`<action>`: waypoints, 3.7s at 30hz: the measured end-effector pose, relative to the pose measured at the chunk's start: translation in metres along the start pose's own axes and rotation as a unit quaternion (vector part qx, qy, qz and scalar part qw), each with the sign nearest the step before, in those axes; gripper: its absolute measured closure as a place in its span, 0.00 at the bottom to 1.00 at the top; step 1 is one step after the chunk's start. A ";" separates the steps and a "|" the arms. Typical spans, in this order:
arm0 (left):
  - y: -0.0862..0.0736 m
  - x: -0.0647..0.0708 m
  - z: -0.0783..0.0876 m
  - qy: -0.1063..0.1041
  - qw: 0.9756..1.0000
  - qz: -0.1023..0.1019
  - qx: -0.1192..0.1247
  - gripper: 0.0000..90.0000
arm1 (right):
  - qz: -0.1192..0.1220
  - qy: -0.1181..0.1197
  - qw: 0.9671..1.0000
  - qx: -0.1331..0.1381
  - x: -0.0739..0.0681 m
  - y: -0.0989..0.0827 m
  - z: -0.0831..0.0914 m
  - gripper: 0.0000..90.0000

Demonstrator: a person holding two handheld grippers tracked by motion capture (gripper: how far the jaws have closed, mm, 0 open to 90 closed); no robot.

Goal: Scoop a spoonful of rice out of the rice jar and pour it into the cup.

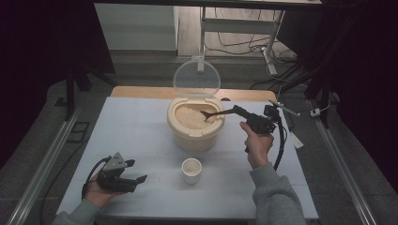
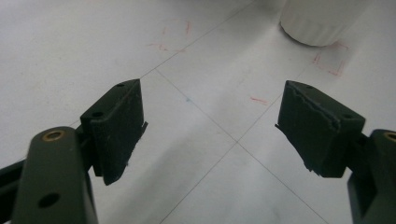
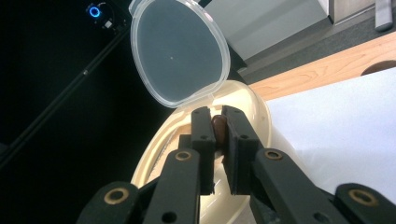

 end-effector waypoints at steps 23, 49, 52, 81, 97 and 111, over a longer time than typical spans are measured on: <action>0.001 0.001 -0.001 0.002 1.000 -0.006 -0.002 0.25 | -0.077 0.022 0.997 0.009 0.013 0.008 0.016 0.92; 0.001 0.001 -0.001 0.002 1.000 -0.005 -0.001 0.25 | -0.097 0.058 0.994 -0.008 0.008 0.006 0.026 0.92; 0.001 0.000 -0.001 0.002 1.000 -0.004 -0.002 0.25 | -0.103 0.066 0.992 -0.013 0.006 0.003 0.030 0.92; 0.001 0.000 -0.002 0.004 1.000 -0.006 -0.002 0.25 | -0.083 0.083 0.987 -0.112 0.002 -0.049 0.048 0.92; 0.001 0.000 -0.002 0.004 1.000 -0.007 -0.004 0.25 | -0.031 0.042 0.989 -0.139 0.003 -0.063 0.038 0.92; 0.001 0.000 -0.002 0.005 1.000 -0.009 -0.005 0.25 | 0.054 0.021 0.989 -0.133 -0.016 -0.064 0.038 0.92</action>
Point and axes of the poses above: each handheld gripper's, and its own axes: z roughly backward along the jaws, y roughly out of its top, x roughly to its right, the point moved 2 cm from there along -z, roughly forward along the jaws, and after that the axes turned 5 degrees about -x, right-handed, at the moved point
